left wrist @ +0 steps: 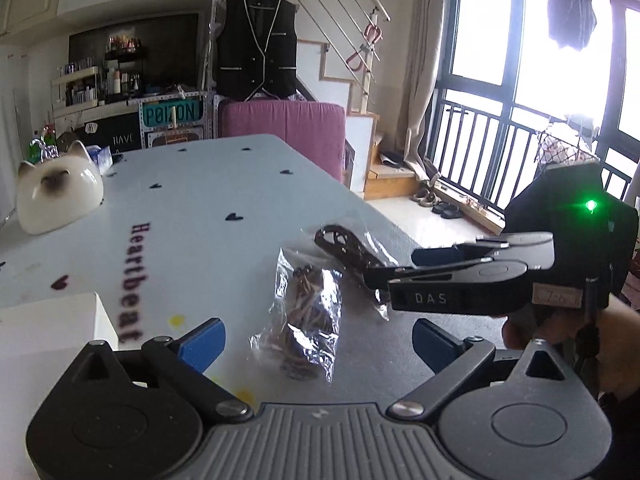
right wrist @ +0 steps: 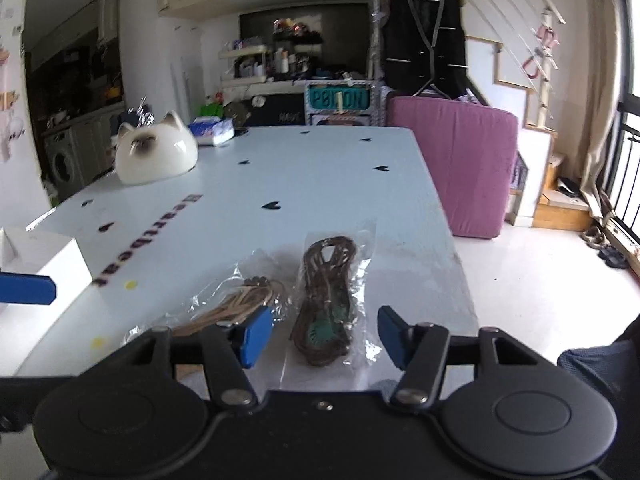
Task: Organize soft objects
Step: 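Grasp the clear bag of tan strings with left tool while right tool grasps the brown strap bag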
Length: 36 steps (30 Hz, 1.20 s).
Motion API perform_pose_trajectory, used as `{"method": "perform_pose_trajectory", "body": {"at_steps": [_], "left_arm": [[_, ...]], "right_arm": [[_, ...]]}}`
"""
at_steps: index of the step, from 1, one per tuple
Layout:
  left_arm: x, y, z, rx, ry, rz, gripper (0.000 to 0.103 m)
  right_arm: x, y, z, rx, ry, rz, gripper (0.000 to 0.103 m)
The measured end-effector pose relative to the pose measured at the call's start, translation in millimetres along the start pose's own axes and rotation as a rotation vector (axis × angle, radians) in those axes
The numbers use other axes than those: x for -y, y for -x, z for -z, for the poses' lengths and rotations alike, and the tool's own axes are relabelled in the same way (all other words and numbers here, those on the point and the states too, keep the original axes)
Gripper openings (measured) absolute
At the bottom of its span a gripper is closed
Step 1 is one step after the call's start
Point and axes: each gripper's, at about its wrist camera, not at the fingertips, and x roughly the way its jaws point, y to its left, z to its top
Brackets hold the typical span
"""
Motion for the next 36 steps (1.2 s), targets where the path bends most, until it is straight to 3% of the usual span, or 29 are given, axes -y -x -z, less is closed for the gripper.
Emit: {"method": "perform_pose_trajectory", "body": {"at_steps": [7, 9, 11, 13, 21, 28, 30, 33, 35, 36], "left_arm": [[-4, -28, -1, -0.024, -0.014, -0.032, 0.092], [-6, -39, -2, -0.039, -0.02, -0.048, 0.081], [-7, -48, -3, -0.064, -0.03, -0.055, 0.076], [-8, -55, -3, -0.082, -0.03, -0.064, 0.074], [-1, -65, 4, -0.125, -0.072, -0.085, 0.059], [11, -38, 18, -0.167, -0.05, -0.128, 0.055], [12, -26, 22, -0.189, -0.014, -0.136, 0.055], [15, -10, 28, -0.213, 0.032, -0.134, 0.059], [15, -4, 30, -0.217, 0.062, -0.122, 0.072], [16, -1, 31, -0.214, 0.069, -0.113, 0.076]], "right_arm": [[0, -12, 4, -0.031, 0.028, 0.007, 0.05], [1, -12, 6, -0.034, 0.042, 0.013, 0.041], [4, -11, 7, -0.038, 0.033, 0.012, 0.026], [4, -10, 8, -0.054, 0.045, 0.005, 0.019], [2, -3, 9, -0.099, 0.098, -0.028, 0.019], [11, 5, 4, -0.114, 0.087, -0.048, 0.018], [19, 8, 0, -0.092, 0.039, -0.051, 0.022], [21, 6, -4, -0.064, -0.017, -0.043, 0.038], [19, 1, -3, -0.035, -0.044, -0.048, 0.066], [18, -2, -3, -0.017, -0.068, -0.053, 0.072]]}}
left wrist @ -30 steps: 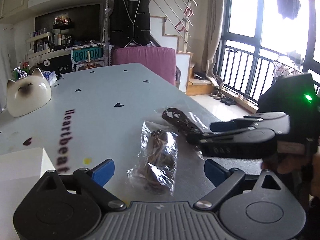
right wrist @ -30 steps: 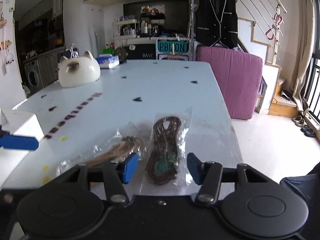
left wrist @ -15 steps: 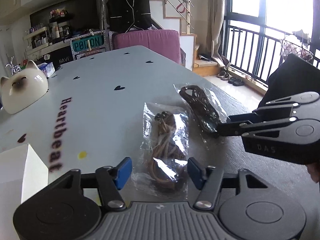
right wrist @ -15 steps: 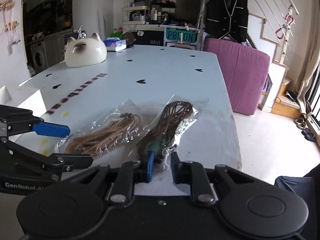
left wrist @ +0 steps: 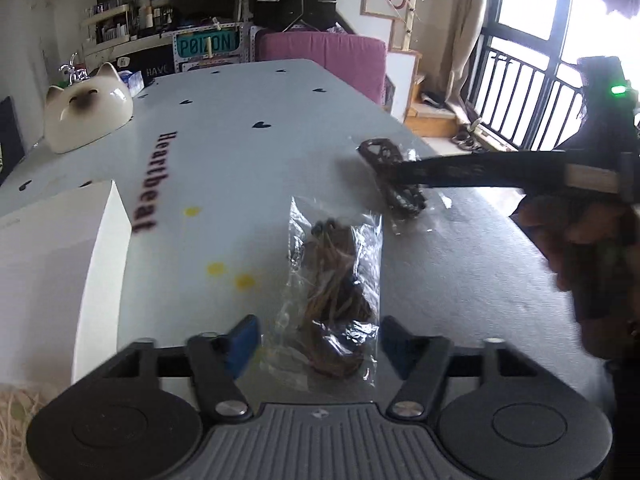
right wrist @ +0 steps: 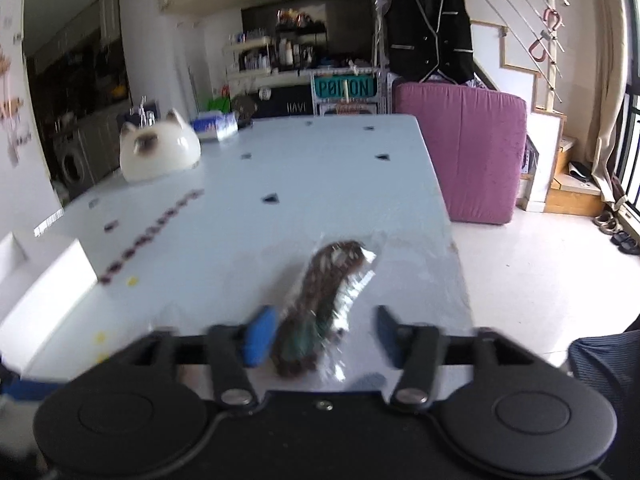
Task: Organize soft objects
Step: 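Grasp the clear bag of tan strings with left tool while right tool grasps the brown strap bag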
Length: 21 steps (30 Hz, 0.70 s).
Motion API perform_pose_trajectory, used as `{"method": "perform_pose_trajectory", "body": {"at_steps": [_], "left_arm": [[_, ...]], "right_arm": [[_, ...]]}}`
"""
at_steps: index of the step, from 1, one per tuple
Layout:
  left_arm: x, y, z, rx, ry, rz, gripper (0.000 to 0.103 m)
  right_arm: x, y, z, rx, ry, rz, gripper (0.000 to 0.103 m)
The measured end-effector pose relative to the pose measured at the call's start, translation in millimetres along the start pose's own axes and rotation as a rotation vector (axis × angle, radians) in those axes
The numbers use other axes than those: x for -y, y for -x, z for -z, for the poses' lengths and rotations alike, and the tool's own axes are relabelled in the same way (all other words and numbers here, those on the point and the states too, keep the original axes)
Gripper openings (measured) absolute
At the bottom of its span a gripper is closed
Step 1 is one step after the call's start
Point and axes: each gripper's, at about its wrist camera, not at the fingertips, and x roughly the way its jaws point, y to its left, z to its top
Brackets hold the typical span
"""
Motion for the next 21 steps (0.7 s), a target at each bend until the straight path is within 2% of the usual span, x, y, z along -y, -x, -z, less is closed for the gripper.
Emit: {"method": "perform_pose_trajectory", "body": {"at_steps": [4, 8, 12, 16, 19, 20, 21], "left_arm": [[4, 3, -1, 0.065, -0.042, 0.009, 0.085], [12, -1, -5, 0.112, -0.099, 0.023, 0.086], [19, -13, -11, 0.112, -0.154, 0.021, 0.087], [23, -26, -19, 0.084, -0.163, 0.01, 0.091], [24, -34, -21, 0.073, -0.177, -0.007, 0.091], [25, -37, -21, 0.068, -0.184, -0.014, 0.09], [25, -39, -21, 0.058, -0.185, -0.018, 0.088]], "right_arm": [[-4, -17, 3, 0.003, -0.049, 0.005, 0.074], [-6, -36, 3, -0.034, -0.063, 0.052, 0.074], [-4, -39, 2, -0.028, -0.085, 0.04, 0.073], [-11, -41, 3, -0.046, -0.029, 0.065, 0.072], [-22, -42, 4, -0.063, 0.047, 0.114, 0.065], [-24, -41, 4, -0.06, 0.06, 0.1, 0.057], [-24, -40, 4, -0.058, 0.065, 0.086, 0.055]]}}
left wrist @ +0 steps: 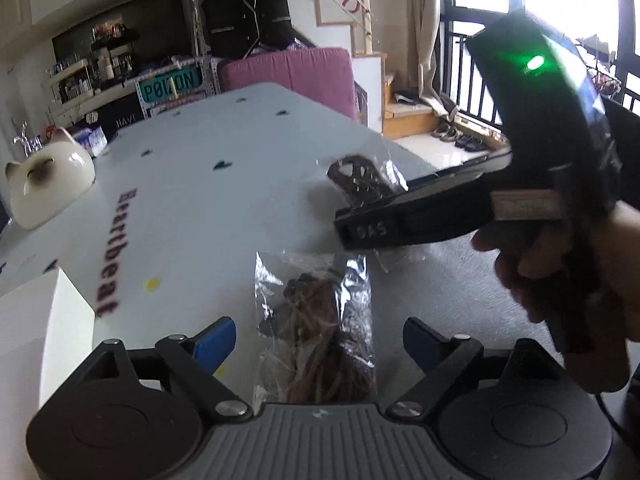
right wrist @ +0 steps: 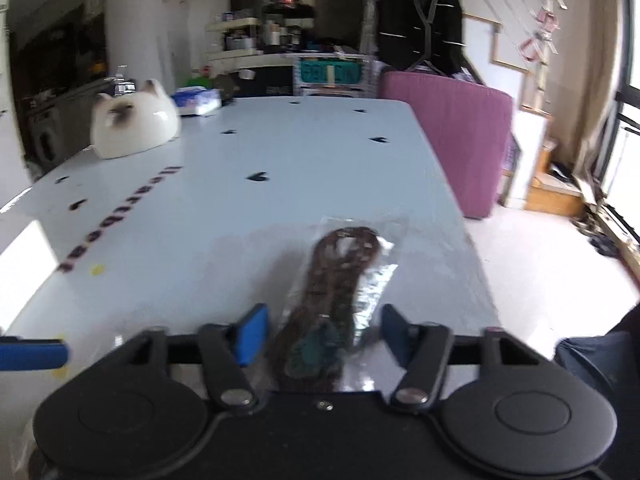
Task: Organize soft objects
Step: 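Grasp the clear bag of tan strings with left tool while right tool grasps the brown strap bag, then carry the strings bag with left tool while right tool carries the strap bag to the tray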
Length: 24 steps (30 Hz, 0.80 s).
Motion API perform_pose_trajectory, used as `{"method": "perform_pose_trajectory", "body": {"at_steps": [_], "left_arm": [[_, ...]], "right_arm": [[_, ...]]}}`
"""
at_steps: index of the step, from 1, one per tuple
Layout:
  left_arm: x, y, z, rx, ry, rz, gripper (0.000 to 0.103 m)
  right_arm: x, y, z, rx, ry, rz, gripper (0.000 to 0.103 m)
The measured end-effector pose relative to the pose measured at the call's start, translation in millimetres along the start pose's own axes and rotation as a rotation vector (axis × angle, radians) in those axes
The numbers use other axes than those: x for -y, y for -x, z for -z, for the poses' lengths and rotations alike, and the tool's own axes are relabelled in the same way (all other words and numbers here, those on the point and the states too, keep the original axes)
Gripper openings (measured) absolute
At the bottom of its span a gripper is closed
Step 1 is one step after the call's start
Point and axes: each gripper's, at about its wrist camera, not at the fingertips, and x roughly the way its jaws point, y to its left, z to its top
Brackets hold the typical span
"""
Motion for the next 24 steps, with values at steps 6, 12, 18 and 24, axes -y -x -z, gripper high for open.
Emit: {"method": "perform_pose_trajectory", "body": {"at_steps": [6, 12, 18, 24], "left_arm": [[-13, 1, 2, -0.023, 0.091, 0.032, 0.06], [-16, 8, 7, -0.014, 0.127, 0.016, 0.047], [-31, 17, 2, 0.009, 0.208, 0.0, 0.041], [-43, 40, -11, 0.073, 0.253, -0.002, 0.04]], "right_arm": [[2, 4, 0, 0.008, 0.007, -0.018, 0.041], [7, 9, -1, 0.012, -0.01, -0.034, 0.03], [12, 21, -7, 0.046, -0.035, -0.049, 0.028], [7, 41, -18, 0.115, -0.028, -0.057, 0.028]]}}
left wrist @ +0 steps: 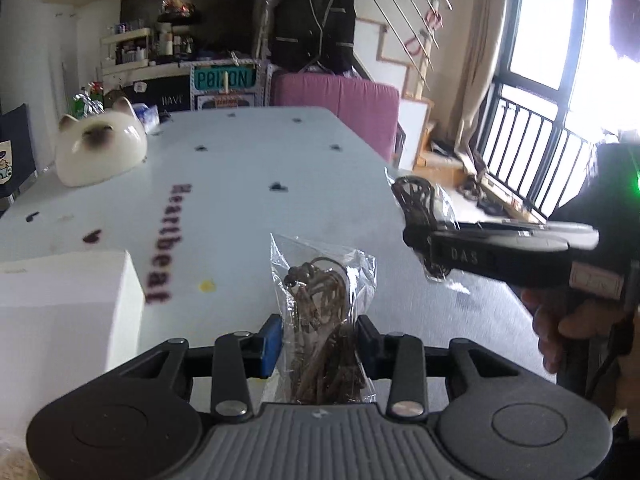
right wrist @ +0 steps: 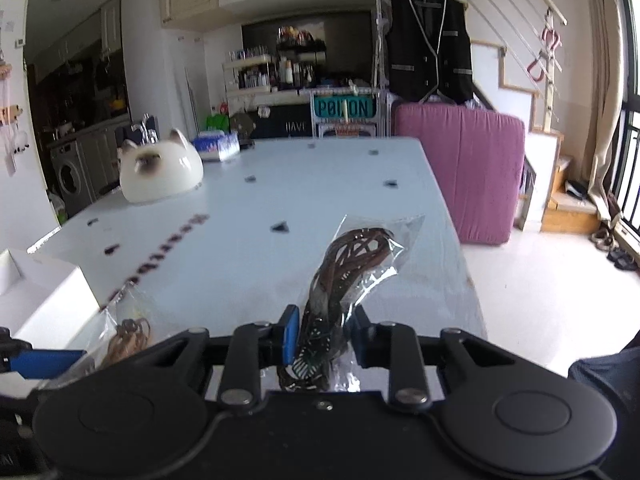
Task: Organize soft objects
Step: 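Carry the strings bag with left tool while right tool carries the strap bag to the tray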
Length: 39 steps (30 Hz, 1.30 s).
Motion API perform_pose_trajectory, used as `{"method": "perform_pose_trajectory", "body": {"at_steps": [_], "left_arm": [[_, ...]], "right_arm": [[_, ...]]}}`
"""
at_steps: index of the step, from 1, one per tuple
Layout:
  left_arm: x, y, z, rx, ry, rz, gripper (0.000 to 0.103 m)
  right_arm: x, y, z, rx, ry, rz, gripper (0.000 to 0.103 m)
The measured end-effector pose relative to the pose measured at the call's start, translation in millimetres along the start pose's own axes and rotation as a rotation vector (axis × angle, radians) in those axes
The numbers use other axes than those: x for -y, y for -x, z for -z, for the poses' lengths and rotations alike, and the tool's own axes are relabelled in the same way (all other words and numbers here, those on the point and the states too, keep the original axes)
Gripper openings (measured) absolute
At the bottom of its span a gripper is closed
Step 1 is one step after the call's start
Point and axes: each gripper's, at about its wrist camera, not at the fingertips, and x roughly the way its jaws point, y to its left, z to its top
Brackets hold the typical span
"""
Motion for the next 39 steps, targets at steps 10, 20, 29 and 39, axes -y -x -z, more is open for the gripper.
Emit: {"method": "perform_pose_trajectory", "body": {"at_steps": [10, 20, 29, 39], "left_arm": [[-22, 44, -19, 0.084, 0.039, -0.013, 0.041], [-64, 81, -31, 0.136, 0.079, -0.046, 0.041], [-140, 109, -30, 0.138, 0.146, -0.11, 0.041], [-221, 102, -17, 0.057, 0.225, -0.139, 0.041]], "right_arm": [[-28, 40, -17, 0.104, -0.008, -0.057, 0.028], [-86, 51, -32, 0.117, 0.008, -0.159, 0.029], [-132, 53, -38, 0.104, 0.002, -0.203, 0.029], [-194, 44, -33, 0.043, -0.025, -0.262, 0.029]]}}
